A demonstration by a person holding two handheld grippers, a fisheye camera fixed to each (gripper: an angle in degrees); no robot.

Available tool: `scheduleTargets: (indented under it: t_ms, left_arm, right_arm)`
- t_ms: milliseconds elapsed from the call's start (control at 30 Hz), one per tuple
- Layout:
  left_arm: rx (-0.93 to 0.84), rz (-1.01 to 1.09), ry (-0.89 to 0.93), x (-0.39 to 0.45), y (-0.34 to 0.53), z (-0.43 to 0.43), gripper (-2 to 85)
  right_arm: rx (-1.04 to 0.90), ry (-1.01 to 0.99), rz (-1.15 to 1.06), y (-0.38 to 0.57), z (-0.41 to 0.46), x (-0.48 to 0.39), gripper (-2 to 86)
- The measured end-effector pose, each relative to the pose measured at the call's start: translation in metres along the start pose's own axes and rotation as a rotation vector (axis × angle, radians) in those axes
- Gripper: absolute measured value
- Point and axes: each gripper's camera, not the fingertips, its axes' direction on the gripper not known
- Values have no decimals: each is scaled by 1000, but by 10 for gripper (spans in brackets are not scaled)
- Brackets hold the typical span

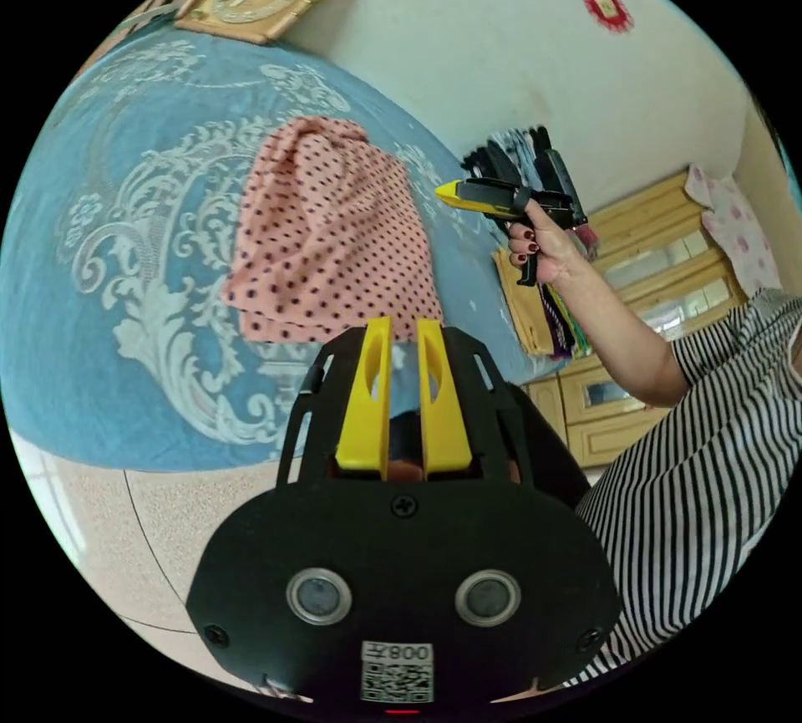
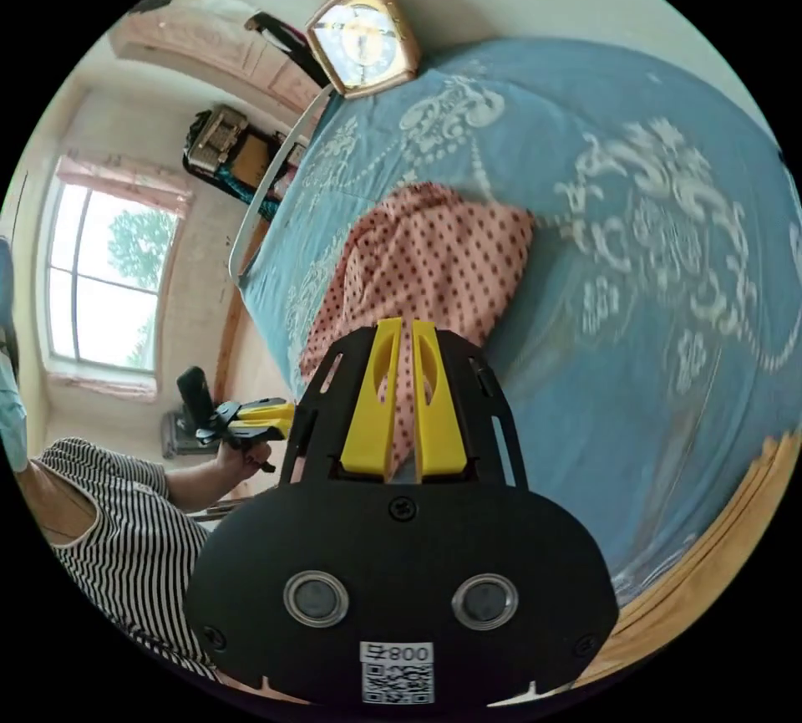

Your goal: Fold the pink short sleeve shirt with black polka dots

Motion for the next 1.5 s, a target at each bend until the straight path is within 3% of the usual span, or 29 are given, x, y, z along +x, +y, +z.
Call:
scheduleTargets:
  t_ms: [133,367,500,767,933,1167,1500]
  left_arm:
    - [-132,109,2,29,-9,40,63]
    - [-293,-9,67,21,-20,96,50]
    - [-235,-95,171,4,-19,96,24]
    - [-209,-92,213,2,-14,89,11]
    - [-207,-95,217,-5,-10,81,14]
    - [-110,-183,263,-31,24,35,53]
    - [242,-653,658,-119,92,-2,112]
  right_arm:
    - [-98,-127,187,96,22,50,37]
    - [-107,-287,316,171,56,95,67]
    - [-128,-386,331,196,78,115,74]
    - [-98,-550,380,245,107,152,77]
    - [-92,-607,388,272,128,169,36]
    - [-26,-648,360,305,122,181,16]
    - [34,-693,301,340,110,189,10]
